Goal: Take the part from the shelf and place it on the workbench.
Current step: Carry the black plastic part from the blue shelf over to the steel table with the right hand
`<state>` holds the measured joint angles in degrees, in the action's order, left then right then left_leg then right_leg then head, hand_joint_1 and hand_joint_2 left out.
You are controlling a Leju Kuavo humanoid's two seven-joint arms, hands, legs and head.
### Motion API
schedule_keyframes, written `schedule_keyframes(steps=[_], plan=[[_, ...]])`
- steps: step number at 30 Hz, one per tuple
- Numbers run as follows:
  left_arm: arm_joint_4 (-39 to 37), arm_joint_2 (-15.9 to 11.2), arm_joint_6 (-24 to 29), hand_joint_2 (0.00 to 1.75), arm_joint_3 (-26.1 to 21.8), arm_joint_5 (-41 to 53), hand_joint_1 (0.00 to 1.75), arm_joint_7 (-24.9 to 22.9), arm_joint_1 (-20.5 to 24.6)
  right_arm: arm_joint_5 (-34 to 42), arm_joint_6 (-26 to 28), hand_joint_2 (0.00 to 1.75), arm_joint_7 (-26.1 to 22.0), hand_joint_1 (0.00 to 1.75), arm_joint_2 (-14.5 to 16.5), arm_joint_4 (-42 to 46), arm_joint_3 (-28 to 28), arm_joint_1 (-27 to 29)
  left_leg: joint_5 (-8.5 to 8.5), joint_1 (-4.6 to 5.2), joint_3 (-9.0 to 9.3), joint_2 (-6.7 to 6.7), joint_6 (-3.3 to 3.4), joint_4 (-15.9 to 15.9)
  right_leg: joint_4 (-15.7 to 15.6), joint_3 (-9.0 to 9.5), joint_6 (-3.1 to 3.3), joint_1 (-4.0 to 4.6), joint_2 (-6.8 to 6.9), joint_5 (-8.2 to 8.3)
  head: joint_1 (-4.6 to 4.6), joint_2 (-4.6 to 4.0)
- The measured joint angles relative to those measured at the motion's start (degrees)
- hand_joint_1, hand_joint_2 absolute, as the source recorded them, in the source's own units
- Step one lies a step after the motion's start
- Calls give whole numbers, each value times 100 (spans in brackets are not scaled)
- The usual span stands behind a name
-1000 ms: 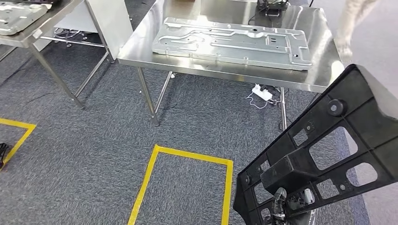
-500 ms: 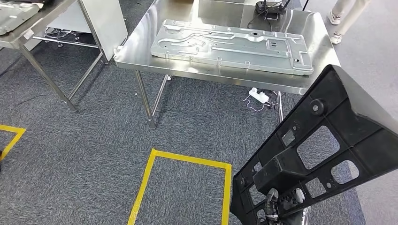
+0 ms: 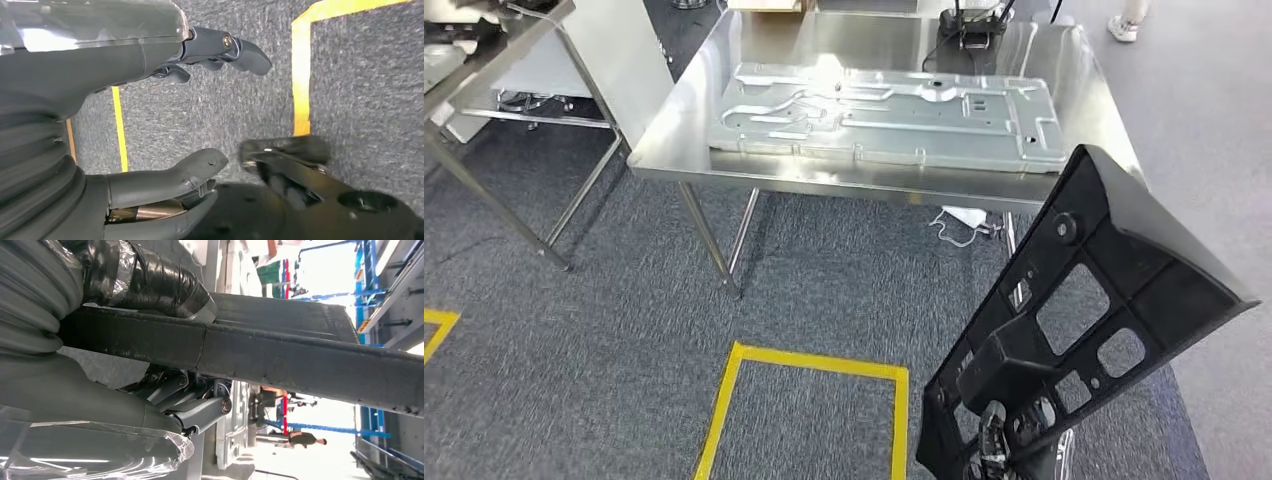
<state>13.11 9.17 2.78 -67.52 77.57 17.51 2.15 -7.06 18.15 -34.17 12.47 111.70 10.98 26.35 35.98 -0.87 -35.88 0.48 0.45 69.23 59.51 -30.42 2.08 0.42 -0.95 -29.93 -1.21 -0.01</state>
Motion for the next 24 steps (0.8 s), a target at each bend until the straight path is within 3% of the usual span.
schedule_keyframes(steps=[1, 2, 3, 4, 7, 8, 12, 13, 14, 16, 18, 22, 24], plan=[[0, -12, 0, 175, -3, 0, 0, -9, -7, -13, 38, 175, 16, 175, -5, -17, 7, -3, -332, 28, 42, -9, 49, -321, 2, 62, -9, 10, -6, -54, -2, 0], [0, -26, -1, 175, -8, 1, 0, -17, -9, -30, 79, 175, 33, 175, -14, -36, 14, -11, -556, 63, 70, -25, 88, -582, 5, 105, -31, 16, -19, -103, -1, -1], [0, -37, -3, 175, -13, 3, 0, -26, -8, -50, 124, 175, 55, 175, -23, -53, 24, -21, -738, 95, 99, -47, 127, -753, 4, 131, -62, 17, -28, -149, 3, 0], [0, -48, -5, 175, -19, 4, 0, -34, -11, -72, 163, 175, 80, 175, -33, -69, 34, -29, -809, 114, 108, -69, 153, -826, 23, 154, -94, 16, -38, -171, 5, 0], [0, -39, -14, 175, -26, 11, 0, -51, -17, -116, 262, 175, 135, 175, -67, -98, 63, -39, -845, 82, 255, -83, 216, -961, 170, 186, -182, 15, -25, -168, 10, 0], [0, -35, -14, 175, -27, 16, 0, -51, -10, -122, 281, 175, 140, 175, -81, -104, 68, -47, -841, 64, 325, -79, 240, -1000, 328, 109, -220, 7, -6, -204, 9, 0], [0, -33, -14, 175, -34, 26, 0, -51, 16, -156, 306, 175, 174, 175, -132, -144, 75, -73, -732, 30, 478, -75, 260, -1045, 1394, -643, -377, -94, 47, -664, 4, -1], [0, -32, -15, 175, -35, 28, 0, -52, 12, -166, 324, 175, 195, 175, -143, -159, 78, -72, -689, 20, 525, -78, 245, -1045, 1441, -755, -403, -119, 56, -643, 4, -1], [0, -30, -16, 175, -36, 33, 0, -55, 7, -173, 342, 175, 218, 175, -154, -171, 82, -71, -643, 8, 585, -93, 223, -1045, 1308, -775, -427, -140, 63, -503, 4, -1], [0, -22, -18, 175, -38, 45, 0, -63, -2, -229, 384, 175, 291, 175, -182, -190, 96, -74, -546, -22, 711, -133, 165, -1050, 653, -600, -452, -171, 28, 4, 3, -1], [0, -17, -18, 175, -44, 51, 0, -74, 21, -411, 471, 175, 404, 175, -219, -214, 118, -77, -480, -43, 762, -174, 94, -1062, 176, -485, -404, -152, -56, 225, 0, -1], [0, -16, -17, 175, -57, 58, 0, -84, 43, -637, 587, 175, 541, 175, -260, -249, 184, -74, -466, -47, 841, -199, -66, -1015, 36, -362, -172, -120, -24, 240, -2, 1], [0, -17, -16, 175, -72, 62, 0, -87, 50, -660, 620, 175, 591, 175, -270, -258, 217, -95, -306, -49, 690, -143, -88, -682, -22, -242, -88, -126, 48, 223, 1, 0]])
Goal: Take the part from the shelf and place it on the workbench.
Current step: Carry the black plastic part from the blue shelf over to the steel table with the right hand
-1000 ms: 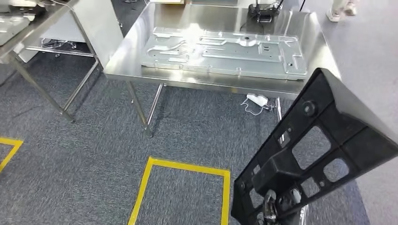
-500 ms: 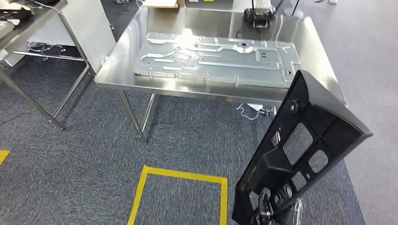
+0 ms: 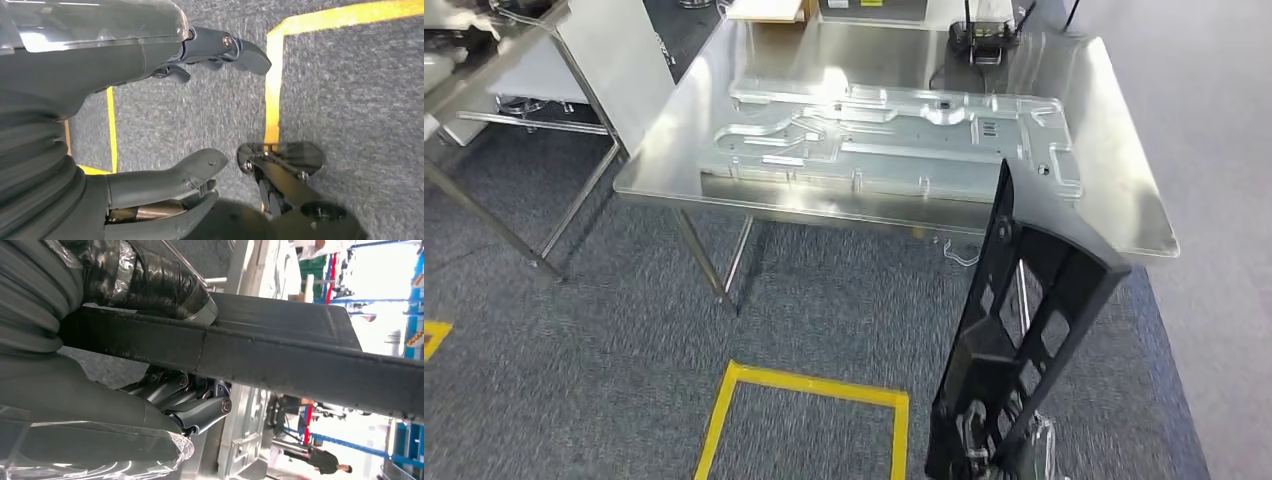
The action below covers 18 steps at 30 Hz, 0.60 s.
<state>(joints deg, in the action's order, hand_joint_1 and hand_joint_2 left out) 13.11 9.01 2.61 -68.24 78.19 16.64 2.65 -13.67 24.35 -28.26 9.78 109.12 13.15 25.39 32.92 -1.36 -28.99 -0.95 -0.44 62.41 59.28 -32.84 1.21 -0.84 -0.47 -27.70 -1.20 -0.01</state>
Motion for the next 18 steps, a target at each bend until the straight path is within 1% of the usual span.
schedule_keyframes(steps=[1, 2, 3, 4, 5, 6, 7, 8, 9, 10, 11, 12, 13, 14, 15, 16, 17, 18], plan=[[0, 0, -1, 175, -8, 2, 0, -1, 6, -13, 26, 175, 26, 175, -5, -9, 17, -8, 148, 3, -184, 25, -2, 328, -13, 37, 35, 12, 43, -23, 1, 0], [0, 0, -1, 175, -15, 2, 0, -1, 9, -22, 52, 175, 49, 175, -11, -24, 31, -17, 307, 5, -419, 36, -2, 696, -18, 60, 64, 31, 85, -50, 3, 0], [0, 0, -3, 175, -22, 2, 0, -1, 7, -30, 72, 175, 69, 175, -17, -43, 43, -24, 421, 8, -639, 40, 2, 1009, -18, 81, 86, 53, 124, -77, 3, 0], [0, 0, -4, 175, -30, 2, 0, -2, -3, -34, 81, 175, 84, 175, -21, -62, 55, -28, 433, 11, -786, 45, 12, 1165, -18, 108, 101, 76, 156, -106, 3, 1], [0, 0, -5, 175, -38, 1, 0, -2, -16, -34, 81, 175, 94, 175, -25, -77, 63, -30, 318, 18, -832, 52, 31, 1112, -18, 143, 109, 99, 185, -135, 3, 1], [0, -1, -5, 175, -46, 1, 0, -3, -27, -34, 81, 175, 100, 175, -29, -86, 73, -31, 89, 36, -769, 73, 71, 843, -18, 190, 112, 120, 217, -167, 3, 0], [0, -3, -5, 175, -53, 1, 0, -3, -32, -34, 81, 175, 103, 175, -33, -91, 81, -32, -174, 68, -647, 135, 125, 457, -19, 234, 112, 137, 256, -201, 3, 0], [0, -16, -5, 175, -58, 1, 0, -3, -29, -34, 81, 175, 105, 175, -38, -96, 90, -34, -323, 109, -538, 226, 182, 127, -18, 276, 101, 153, 296, -234, 1, 0], [0, -27, -5, 175, -62, 1, 0, -3, -17, -34, 82, 175, 107, 175, -43, -101, 96, -37, -361, 146, -463, 306, 225, -106, -15, 302, 79, 162, 333, -265, 5, 0], [0, -37, -5, 175, -63, 1, 0, -3, -7, -34, 82, 175, 111, 175, -47, -107, 99, -39, -357, 173, -439, 367, 252, -209, -14, 314, 50, 166, 371, -291, 6, 1], [0, -45, -5, 175, -64, 1, 0, -3, -5, -35, 81, 175, 115, 175, -52, -113, 103, -42, -331, 186, -445, 372, 264, -214, -14, 332, 16, 169, 408, -313, 7, 1], [0, -42, -5, 175, -64, 1, 0, -3, -9, -37, 81, 175, 117, 175, -56, -115, 107, -48, -389, 170, -430, 332, 277, -253, -19, 354, -20, 180, 447, -336, 11, 1], [0, -37, -5, 175, -65, 1, 0, -3, -21, -39, 81, 175, 120, 175, -59, -115, 111, -52, -494, 148, -400, 294, 294, -303, -5, 381, -58, 181, 437, -367, 8, 1], [0, -32, -5, 175, -66, 1, 0, -3, -28, -40, 81, 175, 118, 175, -62, -115, 114, -58, -555, 122, -368, 252, 311, -352, 59, 377, -101, 176, 372, -430, 5, 0], [0, -27, -5, 175, -66, 1, 0, -3, -25, -41, 84, 175, 116, 175, -67, -114, 116, -62, -594, 95, -339, 211, 329, -401, 215, 318, -148, 160, 279, -542, 2, 0], [0, -24, -5, 175, -67, 1, 0, -3, -16, -41, 88, 175, 115, 175, -74, -116, 116, -63, -613, 85, -327, 173, 341, -424, 477, 191, -192, 124, 169, -694, 0, 0], [0, -24, -5, 175, -67, 1, 0, -3, -6, -41, 93, 175, 113, 175, -82, -118, 116, -64, -621, 81, -327, 123, 353, -433, 816, 11, -233, 92, 102, -860, -3, 0], [0, -24, -5, 175, -68, 1, 0, -3, 2, -41, 97, 175, 114, 175, -93, -122, 116, -63, -622, 80, -330, 69, 359, -433, 1149, -176, -266, 58, 78, -981, -3, 0]])
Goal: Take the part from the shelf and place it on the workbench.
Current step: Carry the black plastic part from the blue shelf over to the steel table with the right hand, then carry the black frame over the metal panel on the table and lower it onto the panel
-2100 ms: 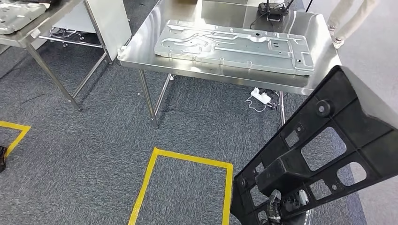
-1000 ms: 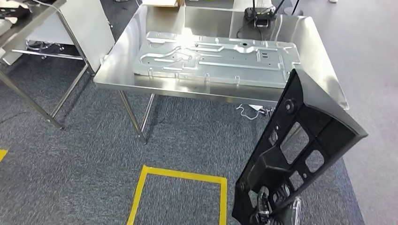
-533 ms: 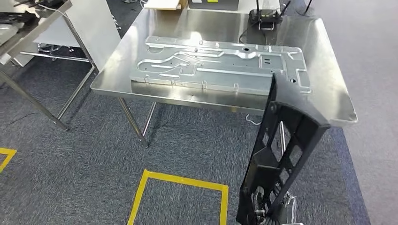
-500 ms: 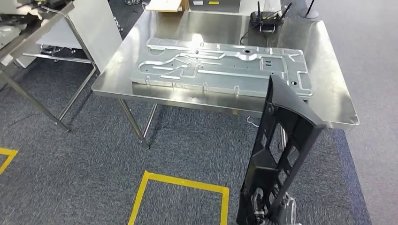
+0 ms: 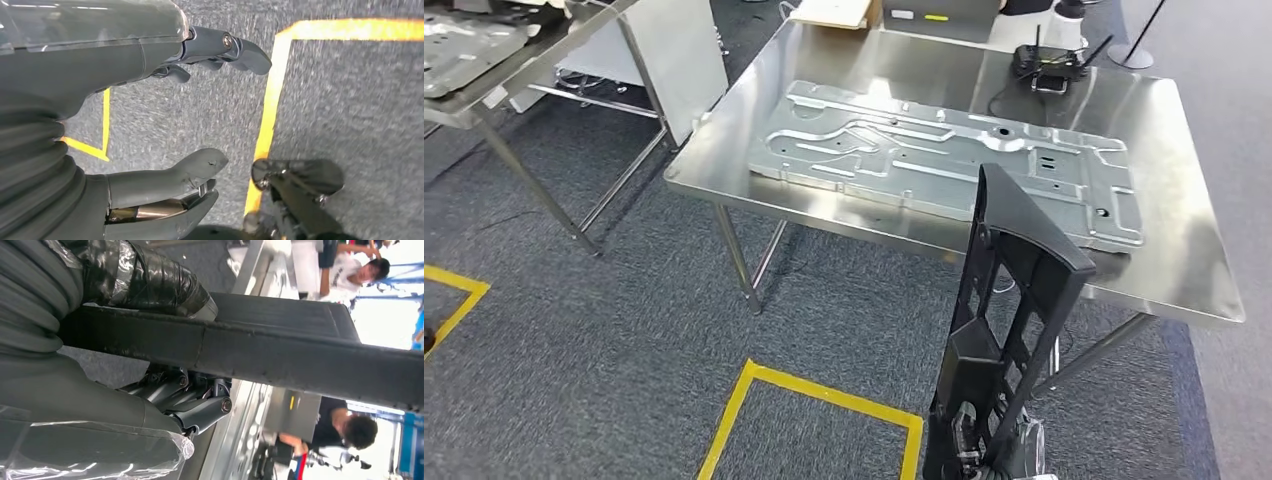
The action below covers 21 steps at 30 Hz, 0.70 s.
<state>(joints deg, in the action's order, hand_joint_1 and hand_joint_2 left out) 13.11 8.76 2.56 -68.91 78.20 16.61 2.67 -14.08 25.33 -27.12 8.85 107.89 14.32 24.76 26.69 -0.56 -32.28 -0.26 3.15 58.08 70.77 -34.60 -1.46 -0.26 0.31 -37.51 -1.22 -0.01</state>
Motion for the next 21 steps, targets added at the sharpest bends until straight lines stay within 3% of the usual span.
schedule_keyframes(steps=[1, 2, 4, 5, 6, 8, 10, 12, 15, 16, 17, 18, 21], plan=[[0, 0, 0, 175, 0, 0, 0, 0, 2, 0, 3, 175, 1, 175, -8, -6, 0, 1, 4, -2, 3, -58, -4, 3, 216, -138, -27, -29, -6, -24, 0, 0], [0, 0, 0, 175, 0, 0, 0, 0, 0, 0, 4, 175, 2, 175, -15, -10, 0, 1, 12, -7, 11, -121, -13, 6, 241, -190, -50, -54, -10, 71, -1, -1], [0, 4, 0, 175, 0, 0, 0, 0, -5, 0, 6, 175, 3, 175, -22, -16, 0, 0, 33, -19, 41, -246, -44, 17, -307, -2, -71, -96, -70, 519, -1, -1], [0, 8, 0, 175, 0, 0, 0, 0, -5, 0, 9, 175, 5, 175, -24, -17, 0, -2, 45, -20, 45, -304, -68, 24, -670, 145, -64, -108, -180, 701, -1, -1], [0, 11, 0, 175, 0, 0, 0, -1, 0, 0, 15, 175, 5, 175, -26, -17, 1, -2, 54, -21, 42, -359, -100, 35, -958, 258, -43, -112, -280, 816, 1, 0], [0, 15, 0, 175, 0, 0, 0, -1, 4, 0, 33, 175, 6, 175, -31, -18, 2, -4, 50, -30, 13, -452, -184, 35, -1168, 333, 21, -90, -392, 839, 2, 1], [0, 14, 0, 175, -1, 0, 0, 0, -8, 0, 43, 175, 6, 175, -35, -17, 4, -9, 40, -52, -3, -513, -272, 20, -1225, 354, 109, -83, -299, 870, 1, 1], [0, 12, 0, 175, -2, 1, 0, 1, -12, 29, 46, 175, 2, 175, -34, -16, 10, -13, 182, -56, -93, -370, -323, 216, -1308, 395, 205, -102, -197, 907, 10, 0], [0, 14, -5, 175, -2, 5, 0, 4, 4, 109, 110, 175, 4, 175, -34, -21, 15, -16, 720, -62, -568, -78, -368, 1213, -1339, 411, 280, -76, -37, 906, 26, -1], [0, 16, -9, 175, -2, 10, 0, 5, 2, 90, 156, 175, 17, 175, -35, -26, 15, -21, 805, -65, -692, -49, -381, 1476, -1336, 413, 287, -63, 7, 899, 25, 0], [0, 17, -12, 175, -2, 18, 0, 6, -3, 24, 223, 175, 47, 175, -36, -31, 16, -29, 775, -66, -719, -33, -388, 1546, -1332, 417, 286, -53, 39, 890, 25, 0], [0, 17, -14, 175, -3, 27, 0, 7, -10, -110, 313, 175, 102, 175, -37, -34, 17, -45, 639, -67, -632, -23, -385, 1388, -1327, 426, 280, -48, 59, 879, 26, 0], [0, -3, -43, 175, -4, 87, 0, 7, -13, -909, 701, 175, 468, 175, -62, -41, 22, -191, 161, -47, -65, 18, -311, 290, -1295, 455, 225, -35, 83, 825, 25, -2]])
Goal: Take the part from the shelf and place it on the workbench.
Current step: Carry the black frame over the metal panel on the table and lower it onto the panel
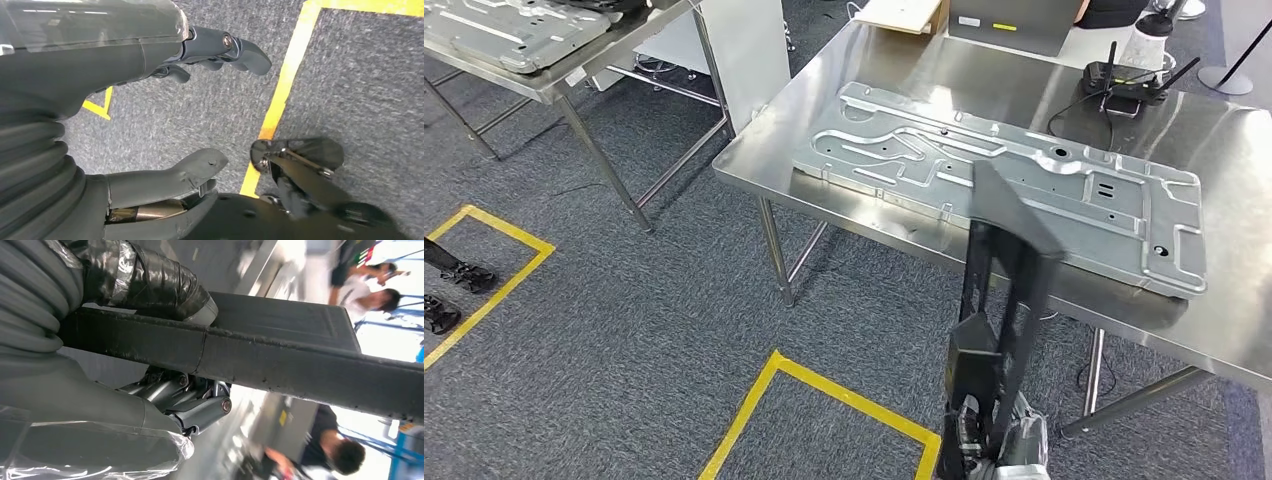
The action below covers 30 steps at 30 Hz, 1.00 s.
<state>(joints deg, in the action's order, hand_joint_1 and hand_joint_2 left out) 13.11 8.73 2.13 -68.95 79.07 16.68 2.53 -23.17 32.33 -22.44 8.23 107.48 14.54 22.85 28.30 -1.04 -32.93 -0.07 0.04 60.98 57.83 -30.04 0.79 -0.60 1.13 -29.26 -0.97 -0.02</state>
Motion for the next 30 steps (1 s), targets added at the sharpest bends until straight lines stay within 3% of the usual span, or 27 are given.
schedule_keyframes(steps=[1, 3, 5, 6, 8, 10, 11, 12, 13, 14, 16, 20, 22, 24, 26, 27, 28, 30], plan=[[0, -8, -15, 175, 2, 33, 0, -1, 6, -329, 124, 175, 169, 175, -27, -5, -3, -100, -44, 17, 99, 13, 33, -207, 11, 1, -31, 6, 0, -14, 0, 1], [0, -20, -54, 175, 14, 142, 0, -6, 14, -1095, 316, 175, 605, 175, -126, -42, -56, -374, -25, 40, 126, 13, 109, -311, 66, 4, -113, 11, -10, 26, -1, 1], [0, -27, -123, 175, 67, 311, 0, -40, 24, -2287, 424, 175, 1309, 175, -305, -229, -250, -854, -38, 25, 189, 10, 192, -363, 166, -28, -187, -3, -26, 48, -1, 2], [0, -36, -162, 175, 109, 397, 0, -65, 39, -3000, 451, 175, 1677, 175, -432, -420, -410, -1204, -51, 21, 220, 16, 227, -383, 286, -97, -215, -10, -35, -16, -1, 2], [0, -57, -219, 175, 193, 498, 0, -108, 83, -4117, 456, 175, 2092, 175, -738, -900, -794, -1933, -69, 26, 237, 24, 275, -395, 822, -394, -264, -28, -48, -316, -2, 2], [0, -75, -239, 175, 243, 531, 0, -123, 111, -4549, 462, 175, 2150, 175, -1000, -1232, -1097, -2390, -63, 36, 240, -9, 297, -391, 1450, -770, -300, -32, -59, -551, -3, 2], [0, -83, -241, 175, 263, 538, 0, -127, 109, -4632, 466, 175, 2170, 175, -1084, -1319, -1188, -2514, -49, 37, 259, -32, 296, -389, 1563, -873, -310, -35, -64, -520, -3, 2], [0, -90, -241, 175, 280, 542, 0, -130, 101, -4708, 468, 175, 2208, 175, -1148, -1377, -1254, -2605, -25, 36, 295, -56, 289, -387, 1454, -878, -316, -43, -70, -357, -3, 2], [0, -94, -242, 175, 293, 542, 0, -133, 93, -4787, 469, 175, 2257, 175, -1192, -1417, -1302, -2668, 7, 36, 342, -73, 276, -386, 1147, -791, -321, -55, -72, -95, -2, 2], [0, -97, -244, 175, 300, 543, 0, -133, 87, -4859, 467, 175, 2312, 175, -1235, -1440, -1338, -2709, 45, 35, 380, -88, 255, -389, 790, -672, -316, -65, -79, 149, -2, 2], [0, -101, -251, 175, 307, 543, 0, -134, 94, -4955, 465, 175, 2398, 175, -1309, -1464, -1391, -2767, 104, 37, 417, -115, 195, -375, 270, -542, -265, -44, -89, 359, -4, 2], [-1, -112, -261, 175, 311, 547, 0, -138, 89, -5092, 462, 175, 2528, 175, -1431, -1461, -1455, -2847, 162, 46, 413, -115, 54, -247, 126, -478, -66, -21, -97, 312, -12, 2], [-2, -120, -262, 175, 312, 552, 0, -138, 106, -5212, 438, 175, 2600, 175, -1489, -1449, -1480, -2899, 209, 39, 172, -82, 12, 199, 103, -385, 9, -36, -95, 269, -9, 2], [-2, -121, -267, 175, 312, 555, 0, -138, 116, -5341, 377, 175, 2651, 175, -1559, -1449, -1503, -2948, 425, 35, -319, -50, -21, 955, 95, -300, 63, -21, -84, 193, -5, 2], [-2, -122, -274, 175, 312, 559, 0, -138, 101, -5460, 292, 175, 2692, 175, -1630, -1464, -1514, -2970, 617, 37, -724, -39, -19, 1403, 95, -192, 81, 4, -86, 99, -5, 2], [-2, -124, -279, 175, 312, 560, 0, -138, 91, -5509, 246, 175, 2711, 175, -1667, -1478, -1517, -2977, 568, 43, -793, -38, 3, 1350, 95, -125, 83, 18, -90, 49, -5, 2], [-2, -129, -284, 175, 312, 564, 0, -138, 83, -5546, 201, 175, 2732, 175, -1703, -1495, -1518, -2990, 394, 56, -770, -37, 42, 1111, 95, -51, 82, 31, -93, -4, -5, 2], [-2, -151, -298, 175, 312, 572, 0, -138, 79, -5595, 113, 175, 2769, 175, -1774, -1539, -1518, -3042, -148, 108, -589, -31, 161, 378, 93, 83, 64, 54, -93, -111, -8, 2]])
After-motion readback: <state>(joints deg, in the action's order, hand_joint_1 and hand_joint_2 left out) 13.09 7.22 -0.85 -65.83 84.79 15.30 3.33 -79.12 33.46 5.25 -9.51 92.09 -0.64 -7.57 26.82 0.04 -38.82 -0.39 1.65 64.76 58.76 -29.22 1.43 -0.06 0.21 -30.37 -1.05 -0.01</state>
